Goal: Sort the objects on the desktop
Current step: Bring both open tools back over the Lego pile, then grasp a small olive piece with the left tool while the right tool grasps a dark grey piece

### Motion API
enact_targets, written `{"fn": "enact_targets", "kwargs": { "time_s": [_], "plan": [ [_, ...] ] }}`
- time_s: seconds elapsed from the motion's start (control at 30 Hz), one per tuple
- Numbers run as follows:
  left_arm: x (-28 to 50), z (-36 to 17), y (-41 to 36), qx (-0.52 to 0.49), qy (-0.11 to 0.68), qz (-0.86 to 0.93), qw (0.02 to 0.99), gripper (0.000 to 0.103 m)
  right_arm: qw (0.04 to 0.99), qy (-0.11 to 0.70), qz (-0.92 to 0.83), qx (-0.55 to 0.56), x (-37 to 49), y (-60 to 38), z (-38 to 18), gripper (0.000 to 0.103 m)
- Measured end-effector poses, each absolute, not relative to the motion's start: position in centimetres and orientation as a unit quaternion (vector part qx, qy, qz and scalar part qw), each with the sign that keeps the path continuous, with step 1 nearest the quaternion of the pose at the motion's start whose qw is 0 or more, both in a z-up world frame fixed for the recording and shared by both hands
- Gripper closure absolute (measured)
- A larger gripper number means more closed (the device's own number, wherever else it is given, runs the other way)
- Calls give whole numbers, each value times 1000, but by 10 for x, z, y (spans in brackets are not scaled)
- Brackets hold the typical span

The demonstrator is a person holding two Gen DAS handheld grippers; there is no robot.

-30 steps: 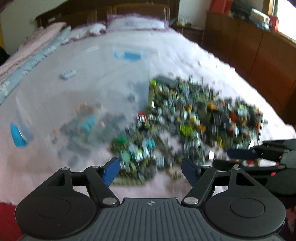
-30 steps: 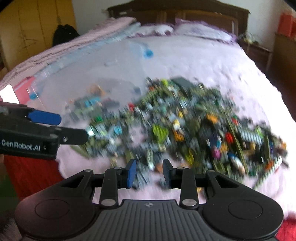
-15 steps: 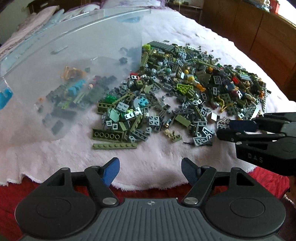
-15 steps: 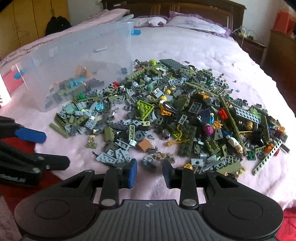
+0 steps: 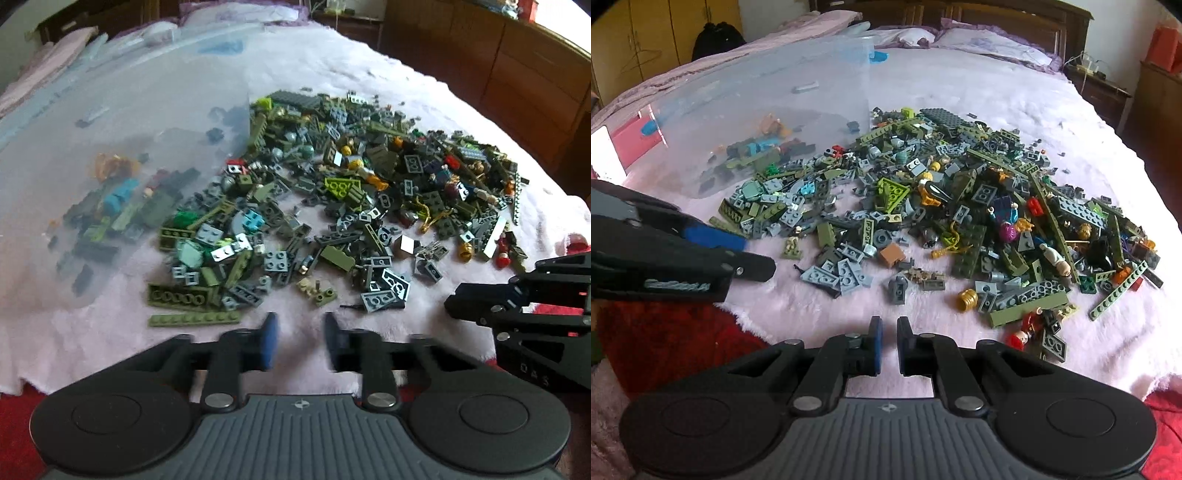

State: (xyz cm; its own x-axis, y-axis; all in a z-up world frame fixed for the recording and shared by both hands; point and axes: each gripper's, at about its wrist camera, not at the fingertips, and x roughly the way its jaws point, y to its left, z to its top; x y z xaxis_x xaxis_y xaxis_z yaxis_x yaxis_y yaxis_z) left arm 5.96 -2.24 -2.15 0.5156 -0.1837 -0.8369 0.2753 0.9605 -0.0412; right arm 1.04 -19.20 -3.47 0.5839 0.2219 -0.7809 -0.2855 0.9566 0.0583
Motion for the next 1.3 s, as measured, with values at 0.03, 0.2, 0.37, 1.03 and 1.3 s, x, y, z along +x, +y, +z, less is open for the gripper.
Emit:
{"fn": "enact_targets", "kwargs": {
  "time_s": [0.03, 0.2, 0.37, 1.03, 1.3],
  "plan": [
    [62, -24, -24, 47, 474, -134, 869, 80, 890, 432, 142, -35, 12, -192, -36, 92],
    [70, -30, -28, 27, 472, -148, 869, 78, 893, 427, 139, -27, 18, -192, -40, 85],
    [75, -33, -27, 3, 476, -143, 868, 77, 896, 422, 136, -19, 24, -193, -45, 86],
    [45, -24, -23, 29, 489, -169, 855, 78, 889, 432, 149, -29, -3, -189, -39, 93],
    [45, -24, -24, 24, 491, -164, 855, 56, 889, 433, 147, -26, -4, -190, -39, 86]
  ]
}}
